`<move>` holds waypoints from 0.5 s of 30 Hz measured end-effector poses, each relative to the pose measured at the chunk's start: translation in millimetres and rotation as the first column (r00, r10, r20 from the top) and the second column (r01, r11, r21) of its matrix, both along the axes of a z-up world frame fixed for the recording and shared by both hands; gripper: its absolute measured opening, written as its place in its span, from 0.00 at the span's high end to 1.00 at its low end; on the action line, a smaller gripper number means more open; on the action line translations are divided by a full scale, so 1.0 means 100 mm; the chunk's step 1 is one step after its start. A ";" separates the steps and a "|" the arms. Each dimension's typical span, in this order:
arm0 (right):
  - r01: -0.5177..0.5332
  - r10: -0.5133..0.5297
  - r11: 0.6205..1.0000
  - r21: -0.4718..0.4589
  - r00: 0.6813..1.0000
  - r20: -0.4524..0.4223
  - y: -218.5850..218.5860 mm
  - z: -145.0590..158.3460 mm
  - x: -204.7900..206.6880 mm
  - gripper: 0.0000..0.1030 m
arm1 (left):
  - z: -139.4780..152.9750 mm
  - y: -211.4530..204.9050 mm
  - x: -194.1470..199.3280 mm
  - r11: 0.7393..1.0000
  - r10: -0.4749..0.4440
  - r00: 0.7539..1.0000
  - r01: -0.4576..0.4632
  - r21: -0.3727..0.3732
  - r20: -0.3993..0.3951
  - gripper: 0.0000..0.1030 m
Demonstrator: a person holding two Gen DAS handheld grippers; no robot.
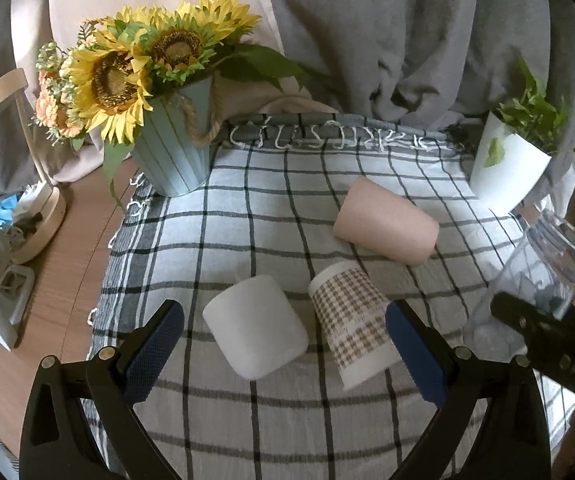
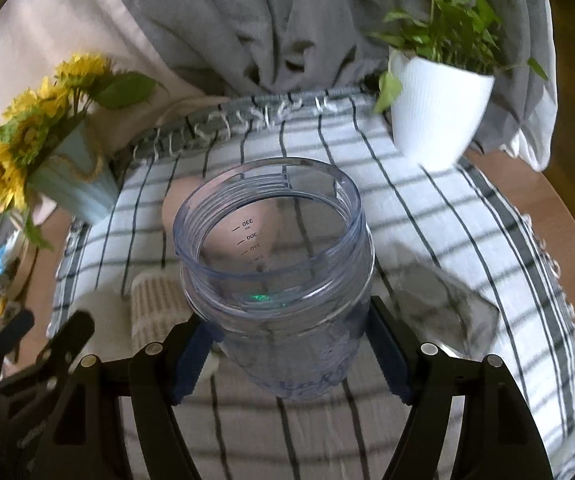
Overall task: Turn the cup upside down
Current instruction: 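Close the right gripper on the jar's side, then lift the jar with the right gripper and rotate it opening-down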
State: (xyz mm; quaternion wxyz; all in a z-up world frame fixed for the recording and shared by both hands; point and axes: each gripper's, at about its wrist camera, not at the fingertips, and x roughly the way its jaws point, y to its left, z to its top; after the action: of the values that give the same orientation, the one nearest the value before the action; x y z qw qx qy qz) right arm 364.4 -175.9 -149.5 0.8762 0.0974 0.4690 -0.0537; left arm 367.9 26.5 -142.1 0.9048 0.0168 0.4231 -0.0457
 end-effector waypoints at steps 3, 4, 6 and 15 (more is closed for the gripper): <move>-0.015 0.017 1.000 0.019 0.998 -0.067 -0.01 0.04 -0.15 0.29 | 0.01 0.01 -0.11 1.000 -0.014 1.000 0.014 0.003 -0.013 0.00; -0.020 0.022 1.000 0.022 0.996 -0.092 -0.01 0.05 -0.20 0.29 | 0.00 0.01 -0.15 1.000 -0.024 1.000 0.024 0.006 -0.018 0.00; -0.028 0.031 0.999 0.027 0.991 -0.131 0.00 0.06 -0.29 0.29 | -0.01 -0.01 -0.24 0.999 -0.038 0.999 0.039 0.017 -0.031 0.00; -0.053 0.069 0.997 0.063 0.955 -0.289 0.06 -0.09 -0.59 0.29 | -0.16 -0.02 -0.54 0.998 -0.051 0.992 0.054 0.021 -0.115 0.00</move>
State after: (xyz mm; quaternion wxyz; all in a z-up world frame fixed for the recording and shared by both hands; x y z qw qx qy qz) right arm 305.1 -169.7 -159.0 0.7958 0.0978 0.5970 -0.0273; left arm 313.6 24.7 -157.8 0.8772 0.0363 0.4742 -0.0655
